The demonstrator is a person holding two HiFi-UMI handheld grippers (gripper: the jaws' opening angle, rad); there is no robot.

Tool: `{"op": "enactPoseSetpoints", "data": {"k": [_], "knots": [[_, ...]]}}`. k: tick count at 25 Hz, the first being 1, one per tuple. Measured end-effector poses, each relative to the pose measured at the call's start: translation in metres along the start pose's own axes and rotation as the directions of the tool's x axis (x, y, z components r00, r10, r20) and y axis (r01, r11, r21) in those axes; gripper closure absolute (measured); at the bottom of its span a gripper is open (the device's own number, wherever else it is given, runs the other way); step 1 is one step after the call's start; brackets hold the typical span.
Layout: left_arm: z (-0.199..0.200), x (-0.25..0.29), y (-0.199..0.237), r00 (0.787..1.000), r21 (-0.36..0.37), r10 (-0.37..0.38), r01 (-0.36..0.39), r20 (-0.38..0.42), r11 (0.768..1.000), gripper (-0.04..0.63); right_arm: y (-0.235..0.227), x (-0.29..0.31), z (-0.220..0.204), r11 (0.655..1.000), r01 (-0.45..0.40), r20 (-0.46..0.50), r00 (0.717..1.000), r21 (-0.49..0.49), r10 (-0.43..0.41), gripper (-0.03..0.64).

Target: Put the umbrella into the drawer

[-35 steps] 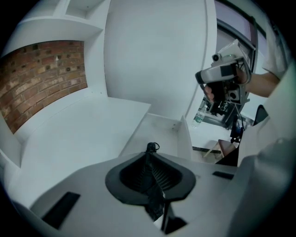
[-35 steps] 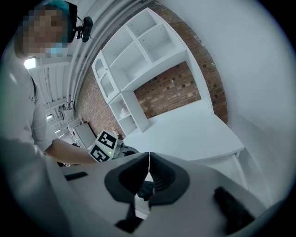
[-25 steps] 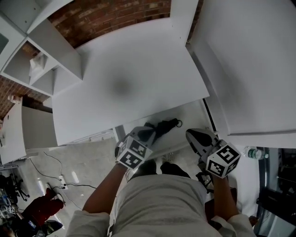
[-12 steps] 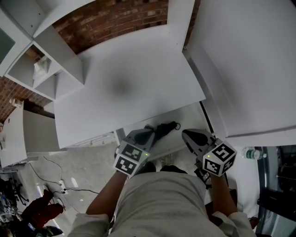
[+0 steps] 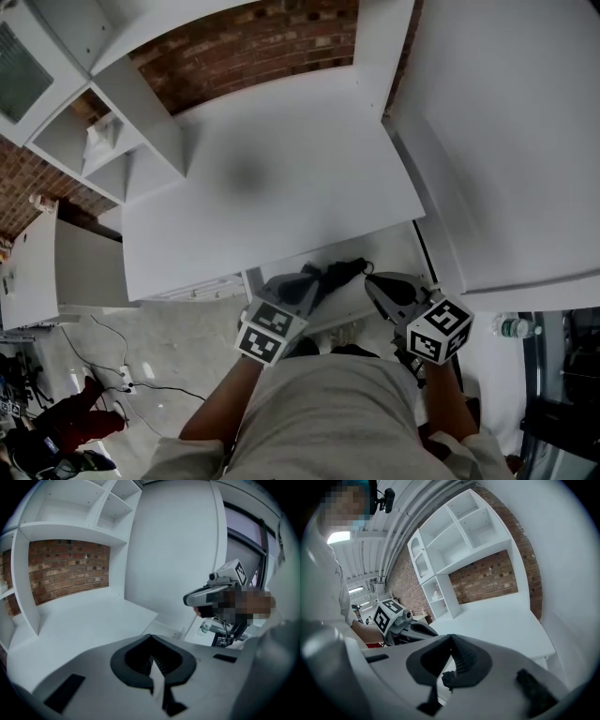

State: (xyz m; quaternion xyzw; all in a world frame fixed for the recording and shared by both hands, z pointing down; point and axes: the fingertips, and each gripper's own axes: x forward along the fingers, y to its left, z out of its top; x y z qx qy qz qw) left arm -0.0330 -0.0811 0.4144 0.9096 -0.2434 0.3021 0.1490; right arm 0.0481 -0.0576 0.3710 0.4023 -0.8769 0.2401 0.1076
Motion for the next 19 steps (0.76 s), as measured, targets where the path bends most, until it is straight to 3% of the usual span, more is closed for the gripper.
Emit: {"op": "enactPoseSetpoints", "data": {"k": [19], "knots": [[-0.002,-0.018,0.005,1.000,-0.017,0.014,-0.014,0.020,1.000,0.580,0.015,0.013,-0.007,0.999,-0.044,-0.039,0.998,0.000,0.044,0.589]]}}
